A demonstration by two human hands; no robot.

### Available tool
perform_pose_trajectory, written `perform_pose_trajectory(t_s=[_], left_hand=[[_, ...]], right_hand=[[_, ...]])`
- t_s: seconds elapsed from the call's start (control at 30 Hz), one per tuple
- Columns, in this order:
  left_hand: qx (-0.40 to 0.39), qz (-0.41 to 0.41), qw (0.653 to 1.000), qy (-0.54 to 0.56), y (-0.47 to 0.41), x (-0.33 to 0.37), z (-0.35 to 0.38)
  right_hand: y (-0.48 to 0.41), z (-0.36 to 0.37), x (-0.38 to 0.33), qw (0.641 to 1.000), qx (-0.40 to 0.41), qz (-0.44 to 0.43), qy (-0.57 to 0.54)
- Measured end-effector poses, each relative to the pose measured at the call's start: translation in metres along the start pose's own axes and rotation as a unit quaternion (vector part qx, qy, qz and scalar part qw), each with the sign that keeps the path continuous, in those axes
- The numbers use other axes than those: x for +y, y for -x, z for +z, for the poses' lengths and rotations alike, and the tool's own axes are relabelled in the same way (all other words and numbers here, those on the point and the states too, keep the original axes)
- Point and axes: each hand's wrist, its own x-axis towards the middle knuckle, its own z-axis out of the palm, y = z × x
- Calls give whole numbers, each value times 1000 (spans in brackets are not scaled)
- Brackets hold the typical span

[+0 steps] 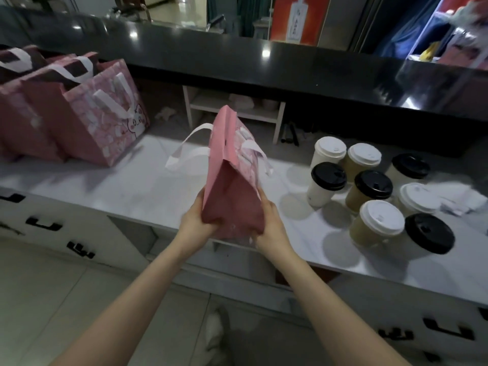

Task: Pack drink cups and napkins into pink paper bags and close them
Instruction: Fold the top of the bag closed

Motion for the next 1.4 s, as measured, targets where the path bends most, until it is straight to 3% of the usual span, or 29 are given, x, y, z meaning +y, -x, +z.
perform_pose_trajectory(t_s=[0.13, 0.3, 0.63, 0.97, 1.2, 1.4], left_hand=[[-5, 46, 999, 13, 17, 31, 1], [-17, 120, 992, 24, 14, 88, 1], [-36, 232, 972, 18, -80, 208, 47], [-101, 288, 952, 1, -241, 262, 138], [-163, 247, 954, -43, -330, 250, 191], [-158, 249, 954, -51, -378, 241, 220]], right_hand=[[16, -22, -15, 999, 39, 4, -19], [10, -66, -55, 992, 89, -70, -53], [-57, -184, -97, 974, 198, -95, -48], [-187, -281, -64, 958, 275, -67, -33], [-256, -299, -4, 952, 306, 26, -15], [-302, -312, 24, 942, 332, 53, 8]])
